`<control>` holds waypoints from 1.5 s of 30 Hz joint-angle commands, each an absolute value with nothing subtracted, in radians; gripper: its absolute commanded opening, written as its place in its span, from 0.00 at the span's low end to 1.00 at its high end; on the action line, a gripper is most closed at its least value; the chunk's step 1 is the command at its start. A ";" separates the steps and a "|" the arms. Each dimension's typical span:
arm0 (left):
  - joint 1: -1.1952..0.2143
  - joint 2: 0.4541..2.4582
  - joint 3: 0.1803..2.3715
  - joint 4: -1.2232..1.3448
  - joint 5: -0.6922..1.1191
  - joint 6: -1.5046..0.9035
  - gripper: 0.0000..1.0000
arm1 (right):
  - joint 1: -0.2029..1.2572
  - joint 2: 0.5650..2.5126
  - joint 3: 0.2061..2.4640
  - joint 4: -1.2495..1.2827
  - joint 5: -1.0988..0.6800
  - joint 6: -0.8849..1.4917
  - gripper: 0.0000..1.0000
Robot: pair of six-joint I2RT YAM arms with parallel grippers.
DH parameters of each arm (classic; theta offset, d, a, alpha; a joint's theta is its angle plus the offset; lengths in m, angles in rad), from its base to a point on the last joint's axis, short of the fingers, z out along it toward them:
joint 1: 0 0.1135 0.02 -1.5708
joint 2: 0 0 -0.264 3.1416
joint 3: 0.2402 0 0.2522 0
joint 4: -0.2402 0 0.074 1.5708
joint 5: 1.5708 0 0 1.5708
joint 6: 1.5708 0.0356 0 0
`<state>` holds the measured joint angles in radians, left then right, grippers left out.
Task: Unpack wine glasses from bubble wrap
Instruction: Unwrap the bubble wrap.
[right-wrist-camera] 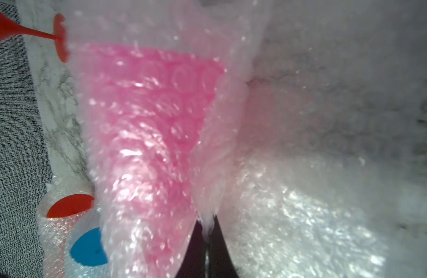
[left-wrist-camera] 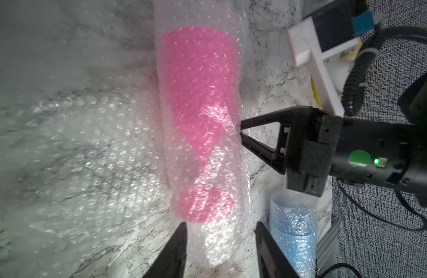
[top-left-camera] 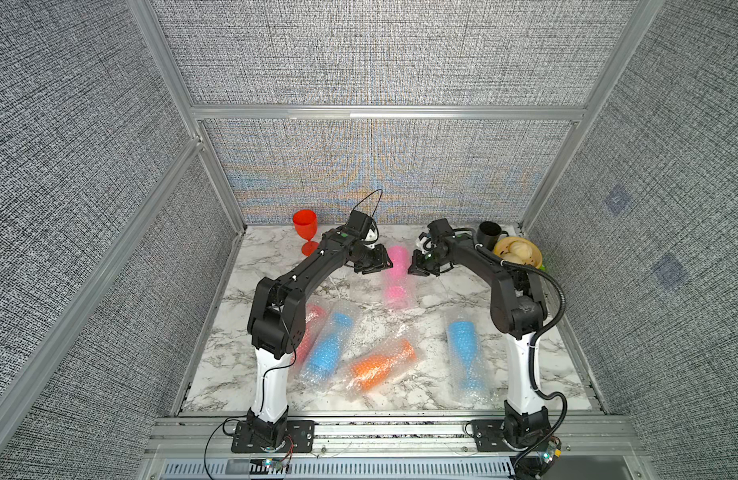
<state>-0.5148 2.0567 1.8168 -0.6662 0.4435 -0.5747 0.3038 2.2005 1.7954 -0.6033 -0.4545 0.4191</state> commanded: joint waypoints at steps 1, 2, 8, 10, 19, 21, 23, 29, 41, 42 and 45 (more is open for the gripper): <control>-0.514 2.066 1.854 -0.699 0.405 -0.541 0.47 | 0.306 2.162 1.794 -0.562 -0.479 0.423 0.00; -0.516 2.076 1.871 -0.714 0.397 -0.534 0.48 | 0.307 2.157 1.798 -0.568 -0.485 0.425 0.00; -0.540 2.192 2.061 -0.877 0.256 -0.436 0.53 | 0.322 2.162 1.842 -0.606 -0.491 0.405 0.00; -0.543 2.248 2.154 -0.952 0.199 -0.380 0.53 | 0.325 2.178 1.857 -0.624 -0.493 0.391 0.00; -0.543 2.326 2.252 -0.945 0.207 -0.142 0.55 | 0.323 2.209 1.882 -0.649 -0.541 0.301 0.00; -0.539 2.345 2.258 -0.932 0.306 -0.133 0.55 | 0.323 2.215 1.887 -0.648 -0.558 0.298 0.00; -0.535 2.363 2.265 -0.921 0.402 -0.136 0.55 | 0.321 2.219 1.888 -0.640 -0.582 0.295 0.00; -0.531 2.407 2.267 -0.891 0.413 -0.128 0.54 | 0.319 2.237 1.909 -0.636 -0.635 0.294 0.00; -0.523 2.412 2.267 -0.881 0.319 -0.120 0.42 | 0.318 2.246 1.928 -0.646 -0.668 0.282 0.00; -0.523 2.404 2.259 -0.876 0.308 -0.113 0.46 | 0.319 2.249 1.929 -0.648 -0.664 0.282 0.00; -0.525 2.400 2.249 -0.876 0.285 -0.080 0.50 | 0.319 2.263 1.942 -0.654 -0.668 0.281 0.00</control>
